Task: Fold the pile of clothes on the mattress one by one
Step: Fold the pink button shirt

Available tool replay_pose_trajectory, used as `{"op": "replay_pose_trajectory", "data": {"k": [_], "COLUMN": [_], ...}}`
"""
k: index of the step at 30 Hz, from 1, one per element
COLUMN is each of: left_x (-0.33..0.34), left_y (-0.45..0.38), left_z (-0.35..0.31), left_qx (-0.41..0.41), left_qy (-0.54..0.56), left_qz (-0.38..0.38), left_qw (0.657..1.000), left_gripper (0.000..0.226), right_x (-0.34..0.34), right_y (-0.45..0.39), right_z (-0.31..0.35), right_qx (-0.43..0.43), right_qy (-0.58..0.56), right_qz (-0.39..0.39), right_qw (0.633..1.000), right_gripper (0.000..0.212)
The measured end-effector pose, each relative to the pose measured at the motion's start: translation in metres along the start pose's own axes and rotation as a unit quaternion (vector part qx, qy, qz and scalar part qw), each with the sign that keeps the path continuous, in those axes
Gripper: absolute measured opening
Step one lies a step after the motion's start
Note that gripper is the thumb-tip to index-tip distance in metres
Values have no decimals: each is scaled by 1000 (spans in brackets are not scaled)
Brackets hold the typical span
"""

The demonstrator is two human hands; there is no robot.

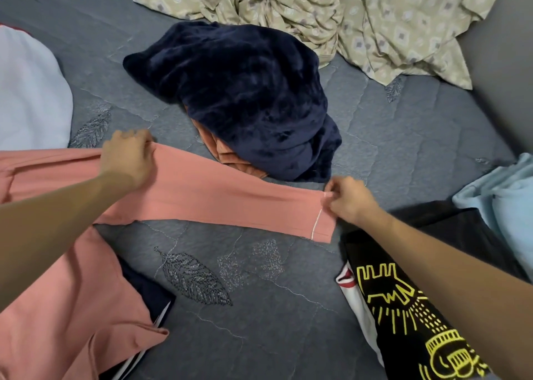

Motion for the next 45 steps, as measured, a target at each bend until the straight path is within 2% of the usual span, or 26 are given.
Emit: {"op": "replay_pose_trajectory", "data": {"k": [2,4,6,8,10,12,14,17,20,23,25,28,32,34,36,38,39,41,43,45], "left_x": [-2,-8,-5,14,35,44,34,6,-24,-46,-53,-47,-26,-14,-8,-8,-10,-12,-18,-21], "left_y": [10,27,53,78,96,104,110,124,143,165,184,222,266,279,280,273,269,263,261,263], "left_z": [-4,-15,-27,-28,-21,-12,-4,31,97,175,230,314,391,412,428,443,449,458,468,480], "left_qx": [-5,27,116,176,149,111,110,106,81,74,27,-112,-326,-375,-382,-375,-357,-300,-272,-283], "left_qy": [8,9,5,-7,-20,1,27,49,78,82,89,82,113,129,200,307,357,442,516,579], "left_qz": [-39,-82,-79,19,125,143,136,102,61,4,-15,-26,32,57,78,83,92,105,87,76], "left_qw": [999,996,990,984,981,983,984,988,992,994,996,990,938,916,899,871,859,839,807,761], "left_gripper": [15,23,34,56,73,82,82,73,70,68,71,74,78,73,55,22,16,24,23,15], "right_x": [7,21,49,79,97,104,114,142,190,240,273,315,366,388,404,414,418,427,432,435], "right_y": [19,43,61,73,79,83,89,103,121,145,160,183,202,207,213,216,216,212,210,210], "right_z": [8,28,44,46,37,41,67,143,248,356,417,484,537,561,587,612,624,650,676,701], "right_qx": [-76,-166,-246,-263,-224,-167,-158,-253,-355,-442,-489,-547,-591,-607,-622,-618,-615,-602,-560,-513], "right_qy": [127,149,116,117,139,145,141,80,27,-12,-1,33,88,123,157,196,219,262,315,375], "right_qz": [-129,-190,-130,-46,-33,-50,-63,-46,-8,31,69,98,116,127,116,116,120,139,202,245], "right_qw": [981,956,953,956,964,974,975,963,934,896,869,831,794,775,759,752,748,742,739,733], "right_gripper": [20,26,30,46,58,66,73,70,63,67,70,66,62,64,66,75,81,87,72,39]}}
Point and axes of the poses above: each hand's wrist, its own y-axis away from the middle knuckle, its own x-axis out of the palm, z = x × y, the point moved 3 cm from there along -y, towards the middle knuckle, and after that the axes turned 8 degrees about -y, right-handed, at the moved point
